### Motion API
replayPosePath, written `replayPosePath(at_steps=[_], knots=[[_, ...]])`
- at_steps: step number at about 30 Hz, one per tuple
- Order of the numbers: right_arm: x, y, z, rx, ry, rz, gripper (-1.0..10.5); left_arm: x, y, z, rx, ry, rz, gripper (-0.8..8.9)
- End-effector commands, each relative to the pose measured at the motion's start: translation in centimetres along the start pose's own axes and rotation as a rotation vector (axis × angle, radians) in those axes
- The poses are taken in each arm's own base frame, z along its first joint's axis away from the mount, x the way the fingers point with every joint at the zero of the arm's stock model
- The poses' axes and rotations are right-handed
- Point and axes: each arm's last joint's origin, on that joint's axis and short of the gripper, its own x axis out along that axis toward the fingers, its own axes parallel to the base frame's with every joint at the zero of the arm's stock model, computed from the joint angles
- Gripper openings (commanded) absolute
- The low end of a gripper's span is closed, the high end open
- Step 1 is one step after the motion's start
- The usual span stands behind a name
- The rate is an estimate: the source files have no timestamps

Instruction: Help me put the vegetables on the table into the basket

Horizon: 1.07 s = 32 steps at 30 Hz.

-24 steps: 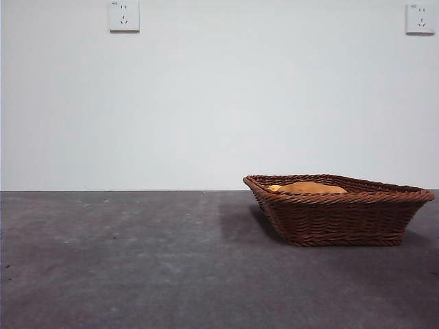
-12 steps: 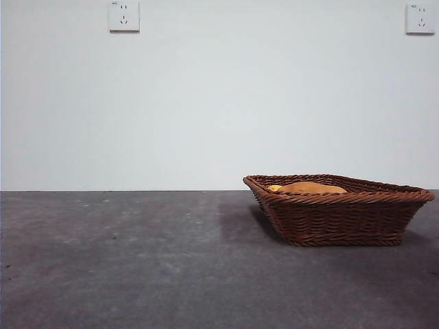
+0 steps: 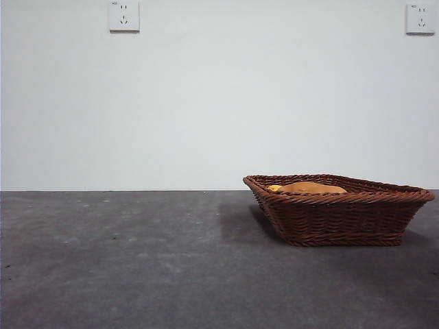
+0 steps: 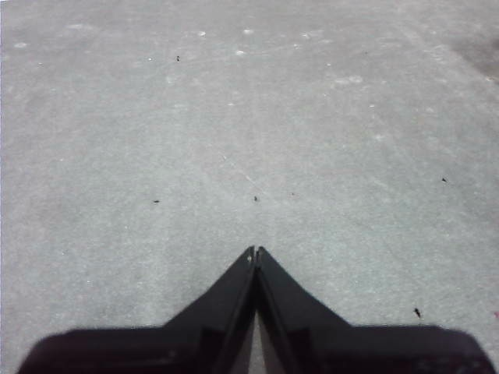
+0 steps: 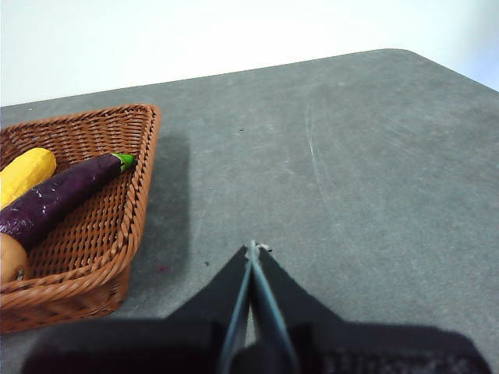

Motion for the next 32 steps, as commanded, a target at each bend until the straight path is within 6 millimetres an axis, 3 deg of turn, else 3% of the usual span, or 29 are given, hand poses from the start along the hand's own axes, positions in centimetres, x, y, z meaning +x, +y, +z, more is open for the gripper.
replayPosePath(at_steps=[1,32], knots=[[0.08,-0.03,-0.25,0.011,0.005,-0.003,0.0,0.11,0.02,-0.3,0.011,0.005,-0.001,-0.03],[0.08,-0.05,-0.25,0.011,0.004,-0.009,0.0,0.34,0.02,-0.28,0.011,0.016,-0.001,-0.03]])
